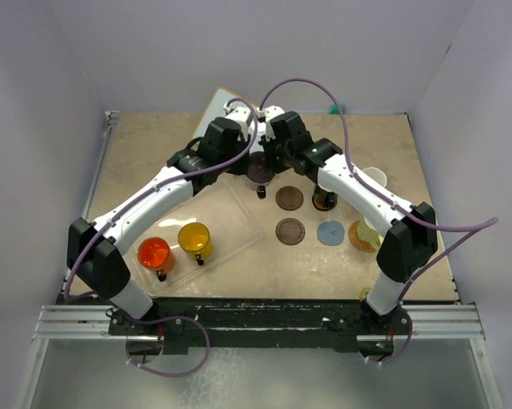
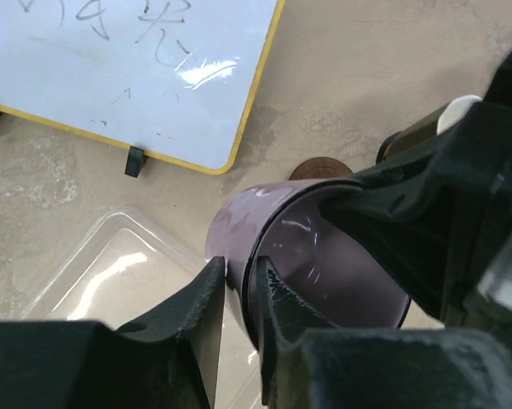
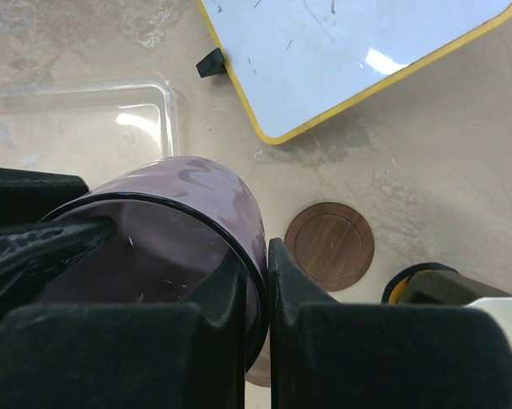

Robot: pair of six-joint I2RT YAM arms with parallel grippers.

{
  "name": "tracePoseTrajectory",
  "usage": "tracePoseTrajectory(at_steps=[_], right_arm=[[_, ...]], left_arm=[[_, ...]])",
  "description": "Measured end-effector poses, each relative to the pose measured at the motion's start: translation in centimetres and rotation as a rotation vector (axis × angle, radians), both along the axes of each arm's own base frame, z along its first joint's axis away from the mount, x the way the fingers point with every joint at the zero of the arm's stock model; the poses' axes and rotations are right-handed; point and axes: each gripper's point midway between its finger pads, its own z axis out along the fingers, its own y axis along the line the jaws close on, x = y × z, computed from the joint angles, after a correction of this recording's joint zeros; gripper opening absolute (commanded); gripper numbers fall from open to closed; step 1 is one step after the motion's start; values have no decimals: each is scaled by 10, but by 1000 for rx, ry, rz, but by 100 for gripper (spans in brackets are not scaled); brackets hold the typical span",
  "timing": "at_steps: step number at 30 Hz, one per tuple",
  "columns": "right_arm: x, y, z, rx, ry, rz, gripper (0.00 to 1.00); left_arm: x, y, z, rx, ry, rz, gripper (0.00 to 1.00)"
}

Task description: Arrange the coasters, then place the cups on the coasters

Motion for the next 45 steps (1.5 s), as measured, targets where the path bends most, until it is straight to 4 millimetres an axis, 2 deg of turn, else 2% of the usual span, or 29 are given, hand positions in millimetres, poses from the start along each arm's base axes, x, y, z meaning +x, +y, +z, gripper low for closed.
tracePoseTrajectory(at_steps=[3,6,9,13,20,24,29,35,41,45], right_arm=[[-2,-2,-1,-16,-1,13,0],[-6,-10,-6,-41,1,23,0],[-12,-22,-10,-73,1,25,0],[-27,-43,-7,-100,-14,32,0],[-68,-89,-5,-113,-42,48,0],[-84,-124,-19,-104,-8,31,0],[-96,-162,-42,-131,36,-22,0],[-122,-176,-70,-162,94,4,0],[-122,-191,-88,-176,157,-21,0],[-119,-194,-98,-191,182,-20,0]], left_arm=[[-7,0,8,-17,-24,-42,41],[-15,4,26,-30,-77,-82,53],[-23,8,46,-30,-135,-126,58],[-32,14,59,7,-186,-196,59],[-37,48,51,119,-197,-244,62],[-37,66,45,158,-187,-238,63],[-38,76,44,181,-189,-236,63],[-38,80,44,199,-194,-240,63],[-40,82,41,212,-188,-251,64],[-41,83,37,219,-182,-259,64]])
